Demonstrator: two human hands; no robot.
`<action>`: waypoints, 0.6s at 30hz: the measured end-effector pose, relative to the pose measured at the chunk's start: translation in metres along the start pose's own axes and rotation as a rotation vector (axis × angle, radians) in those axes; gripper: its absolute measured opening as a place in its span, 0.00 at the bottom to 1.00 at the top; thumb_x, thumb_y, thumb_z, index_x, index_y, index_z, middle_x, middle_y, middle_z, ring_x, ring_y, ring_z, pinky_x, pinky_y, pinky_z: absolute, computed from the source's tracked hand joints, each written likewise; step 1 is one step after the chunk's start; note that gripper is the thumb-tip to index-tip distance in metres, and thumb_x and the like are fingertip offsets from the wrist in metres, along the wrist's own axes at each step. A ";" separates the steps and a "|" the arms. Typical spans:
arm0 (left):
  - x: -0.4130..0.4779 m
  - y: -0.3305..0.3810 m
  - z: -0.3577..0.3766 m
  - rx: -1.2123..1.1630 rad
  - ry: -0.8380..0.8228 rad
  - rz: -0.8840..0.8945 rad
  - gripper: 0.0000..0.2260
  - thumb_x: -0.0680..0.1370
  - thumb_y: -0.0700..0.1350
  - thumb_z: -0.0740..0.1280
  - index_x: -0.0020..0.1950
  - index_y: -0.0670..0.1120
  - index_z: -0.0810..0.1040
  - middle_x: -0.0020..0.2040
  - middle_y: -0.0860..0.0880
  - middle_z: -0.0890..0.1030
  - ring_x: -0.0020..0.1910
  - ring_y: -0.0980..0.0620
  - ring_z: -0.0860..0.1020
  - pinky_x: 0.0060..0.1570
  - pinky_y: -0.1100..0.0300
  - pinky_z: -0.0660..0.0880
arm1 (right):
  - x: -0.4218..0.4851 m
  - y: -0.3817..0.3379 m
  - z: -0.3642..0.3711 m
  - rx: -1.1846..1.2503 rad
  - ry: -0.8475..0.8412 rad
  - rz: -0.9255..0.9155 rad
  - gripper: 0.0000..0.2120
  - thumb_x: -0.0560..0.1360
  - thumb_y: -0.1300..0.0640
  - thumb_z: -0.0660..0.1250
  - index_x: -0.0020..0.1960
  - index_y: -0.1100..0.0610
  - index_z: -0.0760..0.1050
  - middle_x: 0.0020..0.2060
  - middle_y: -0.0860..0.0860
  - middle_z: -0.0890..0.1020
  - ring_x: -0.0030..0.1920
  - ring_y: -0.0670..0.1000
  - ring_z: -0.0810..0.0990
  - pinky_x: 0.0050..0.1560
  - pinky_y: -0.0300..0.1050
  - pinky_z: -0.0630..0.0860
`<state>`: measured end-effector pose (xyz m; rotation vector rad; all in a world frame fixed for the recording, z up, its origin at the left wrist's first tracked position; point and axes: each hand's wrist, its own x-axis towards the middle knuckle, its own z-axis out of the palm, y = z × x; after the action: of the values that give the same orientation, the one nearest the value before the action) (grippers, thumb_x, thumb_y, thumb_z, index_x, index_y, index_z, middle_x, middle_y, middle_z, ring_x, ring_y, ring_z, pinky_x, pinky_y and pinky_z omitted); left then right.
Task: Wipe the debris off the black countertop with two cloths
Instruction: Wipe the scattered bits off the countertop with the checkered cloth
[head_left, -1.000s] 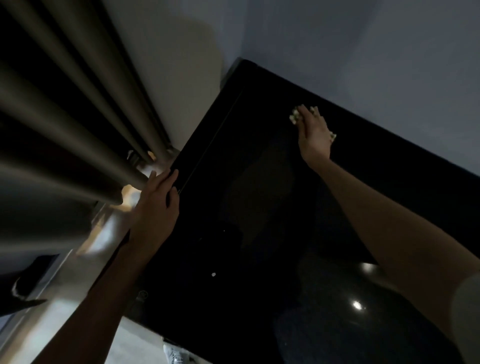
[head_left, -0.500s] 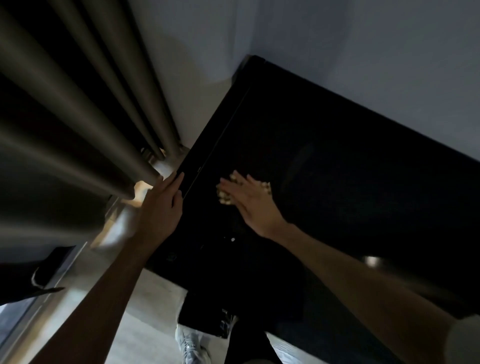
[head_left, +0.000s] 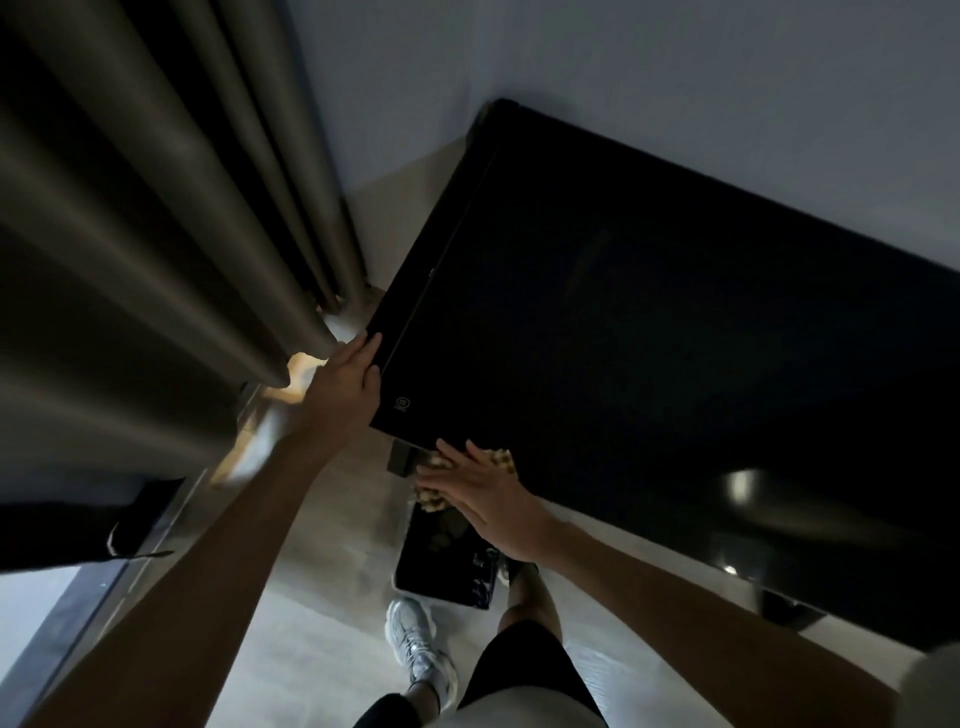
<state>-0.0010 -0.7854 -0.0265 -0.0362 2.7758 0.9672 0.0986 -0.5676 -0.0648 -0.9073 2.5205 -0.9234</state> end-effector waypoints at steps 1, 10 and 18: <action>0.000 0.001 -0.001 -0.002 -0.011 -0.006 0.20 0.81 0.40 0.57 0.73 0.44 0.65 0.74 0.43 0.64 0.74 0.43 0.60 0.72 0.50 0.58 | -0.007 -0.006 0.000 0.026 -0.006 0.012 0.19 0.82 0.58 0.52 0.71 0.56 0.68 0.72 0.50 0.70 0.77 0.45 0.50 0.77 0.41 0.43; 0.014 0.026 0.013 0.007 -0.050 -0.069 0.21 0.81 0.41 0.57 0.74 0.45 0.62 0.76 0.43 0.59 0.73 0.42 0.60 0.69 0.50 0.62 | -0.056 0.018 -0.097 0.343 0.732 0.609 0.20 0.84 0.57 0.52 0.70 0.36 0.63 0.64 0.27 0.69 0.50 0.42 0.81 0.49 0.41 0.79; 0.024 0.032 0.025 0.131 0.057 -0.060 0.20 0.80 0.39 0.58 0.72 0.43 0.67 0.71 0.38 0.67 0.67 0.36 0.65 0.65 0.43 0.66 | -0.046 0.126 -0.100 -0.092 0.676 0.967 0.22 0.83 0.59 0.48 0.77 0.55 0.56 0.77 0.51 0.57 0.78 0.52 0.47 0.77 0.50 0.42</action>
<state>-0.0229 -0.7434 -0.0304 -0.1284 2.8660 0.7806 0.0282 -0.4158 -0.0710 0.7446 2.9795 -0.8273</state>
